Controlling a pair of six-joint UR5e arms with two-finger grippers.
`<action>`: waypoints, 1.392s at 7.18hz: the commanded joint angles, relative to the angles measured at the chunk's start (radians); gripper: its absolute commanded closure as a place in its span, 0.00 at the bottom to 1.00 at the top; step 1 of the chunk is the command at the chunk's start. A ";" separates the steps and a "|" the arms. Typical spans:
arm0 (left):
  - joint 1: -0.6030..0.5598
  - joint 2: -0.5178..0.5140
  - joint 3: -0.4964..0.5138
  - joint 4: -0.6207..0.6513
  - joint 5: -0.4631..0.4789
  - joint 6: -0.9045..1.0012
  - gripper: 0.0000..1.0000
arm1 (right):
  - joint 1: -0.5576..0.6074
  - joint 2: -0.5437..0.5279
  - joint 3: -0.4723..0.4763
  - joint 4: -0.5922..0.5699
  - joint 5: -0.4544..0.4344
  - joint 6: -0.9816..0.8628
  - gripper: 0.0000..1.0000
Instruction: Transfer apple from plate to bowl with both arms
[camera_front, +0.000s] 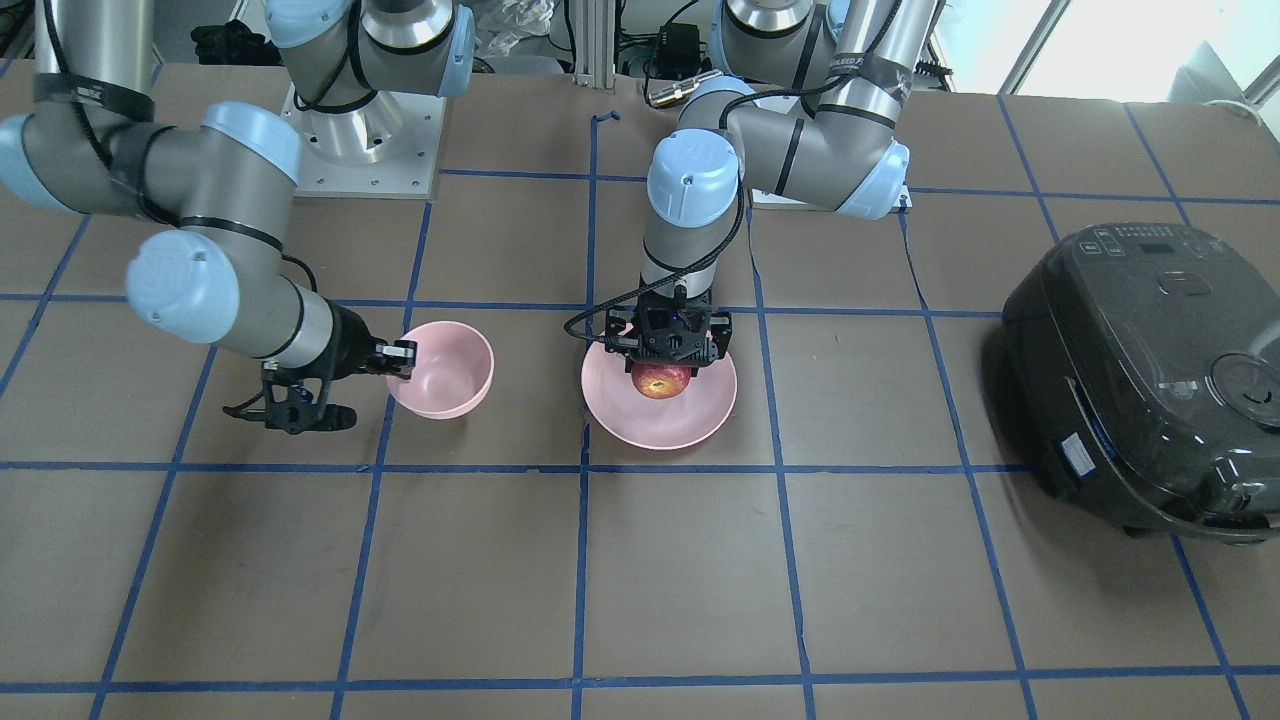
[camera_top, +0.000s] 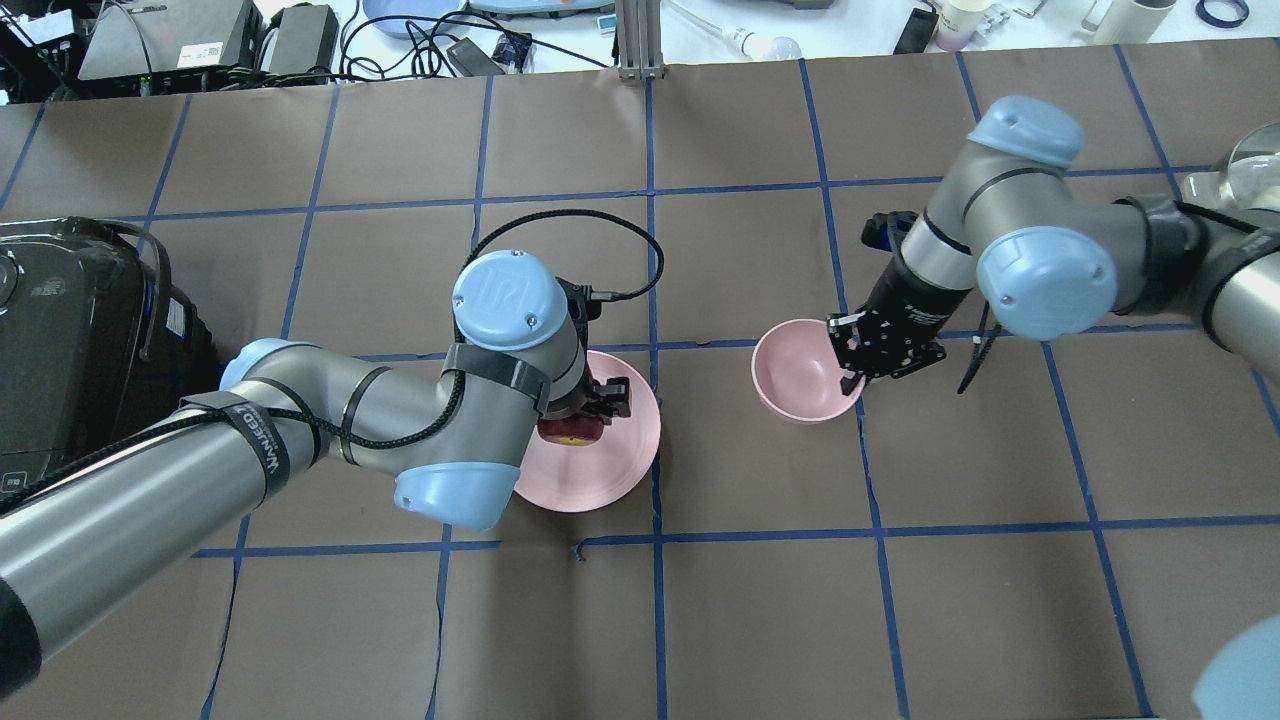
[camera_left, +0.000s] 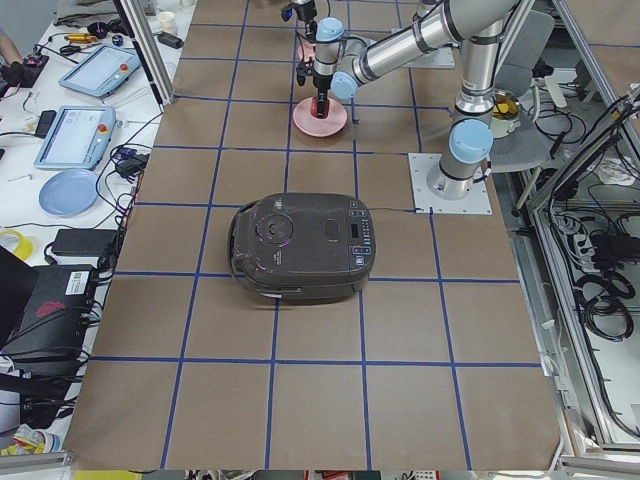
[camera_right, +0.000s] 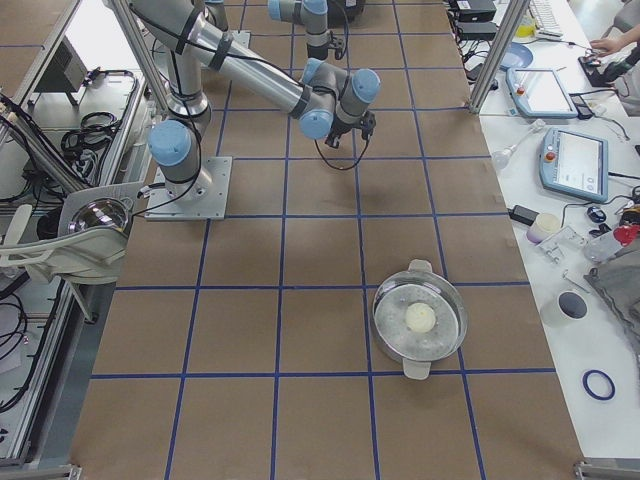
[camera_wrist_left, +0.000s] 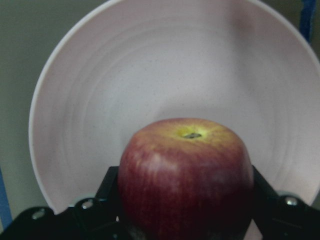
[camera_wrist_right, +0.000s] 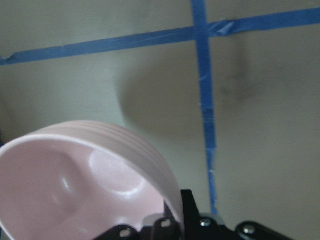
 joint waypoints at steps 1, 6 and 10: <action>0.011 0.005 0.168 -0.209 -0.010 -0.056 0.93 | 0.063 0.031 0.041 -0.081 0.015 0.048 1.00; 0.007 -0.035 0.325 -0.359 -0.108 -0.313 0.95 | 0.041 -0.006 -0.031 -0.119 -0.054 0.037 0.00; -0.158 -0.145 0.340 -0.190 -0.197 -0.750 0.96 | -0.073 -0.080 -0.253 0.237 -0.174 0.031 0.00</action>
